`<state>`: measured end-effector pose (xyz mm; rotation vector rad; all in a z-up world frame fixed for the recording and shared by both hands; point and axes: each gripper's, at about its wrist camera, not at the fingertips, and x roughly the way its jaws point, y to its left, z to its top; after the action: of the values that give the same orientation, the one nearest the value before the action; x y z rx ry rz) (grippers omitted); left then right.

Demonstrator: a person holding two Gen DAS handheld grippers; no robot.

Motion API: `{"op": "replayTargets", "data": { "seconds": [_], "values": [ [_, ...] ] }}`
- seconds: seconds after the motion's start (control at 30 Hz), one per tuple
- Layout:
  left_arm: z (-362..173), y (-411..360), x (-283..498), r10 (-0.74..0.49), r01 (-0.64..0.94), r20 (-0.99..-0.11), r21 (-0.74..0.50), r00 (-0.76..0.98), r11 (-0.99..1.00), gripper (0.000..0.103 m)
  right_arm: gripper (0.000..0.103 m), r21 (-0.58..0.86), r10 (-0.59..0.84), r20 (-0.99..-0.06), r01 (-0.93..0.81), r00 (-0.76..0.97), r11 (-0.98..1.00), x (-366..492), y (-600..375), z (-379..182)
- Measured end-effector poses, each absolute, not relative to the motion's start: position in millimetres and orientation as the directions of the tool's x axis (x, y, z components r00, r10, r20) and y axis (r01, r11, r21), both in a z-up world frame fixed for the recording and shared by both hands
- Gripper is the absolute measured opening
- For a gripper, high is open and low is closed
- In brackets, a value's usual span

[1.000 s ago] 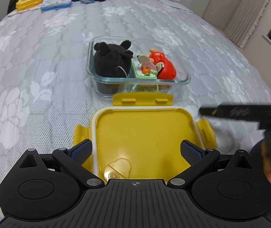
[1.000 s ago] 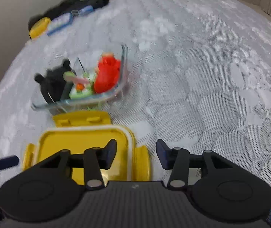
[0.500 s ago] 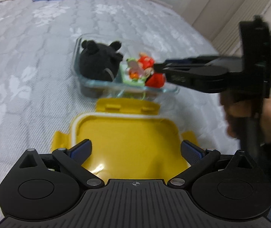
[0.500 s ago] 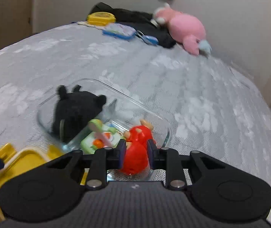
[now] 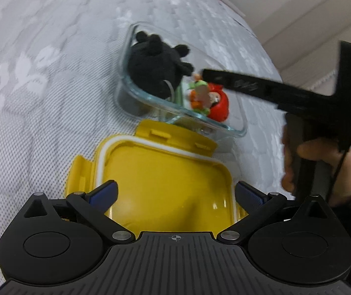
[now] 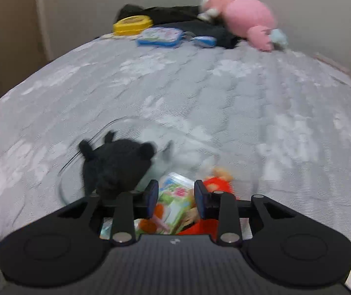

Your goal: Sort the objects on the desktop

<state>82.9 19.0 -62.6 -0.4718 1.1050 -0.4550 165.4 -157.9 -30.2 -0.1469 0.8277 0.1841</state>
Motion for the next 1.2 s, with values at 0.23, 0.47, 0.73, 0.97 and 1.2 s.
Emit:
{"op": "replayTargets", "data": {
  "seconds": [0.23, 0.47, 0.73, 0.97, 1.2],
  "values": [
    [-64.3, 8.4, 82.8, -0.56, 0.151, -0.748, -0.545, 0.357, 0.825, 0.103, 0.047, 0.197, 0.151, -0.835, 0.031, 0.53, 0.98, 205.0, -209.3, -19.2],
    [-65.9, 2.6, 81.8, -0.547, 0.184, -0.761, -0.517, 0.348, 0.836, 0.103, 0.054, 0.079, 0.085, -0.905, -0.031, 0.418, 0.996, 229.8, -193.2, -41.8],
    [-66.7, 2.9, 82.6, -0.552, 0.187, -0.761, -0.52, 0.342, 0.833, 0.103, 0.049, -0.157, -0.015, -0.873, -0.252, 0.488, 0.955, 220.5, -151.4, -37.2],
    [-65.2, 2.1, 81.6, -0.554, 0.197, -0.761, -0.518, 0.338, 0.832, 0.103, 0.049, -0.283, 0.052, -0.809, -0.467, 0.585, 0.838, 203.1, -121.4, -20.4],
    [-65.5, 5.9, 81.9, -0.554, 0.183, -0.759, -0.525, 0.341, 0.831, 0.103, 0.049, -0.326, 0.048, -0.768, -0.454, 0.639, 0.83, 200.7, -116.2, 0.5]
  ]
}}
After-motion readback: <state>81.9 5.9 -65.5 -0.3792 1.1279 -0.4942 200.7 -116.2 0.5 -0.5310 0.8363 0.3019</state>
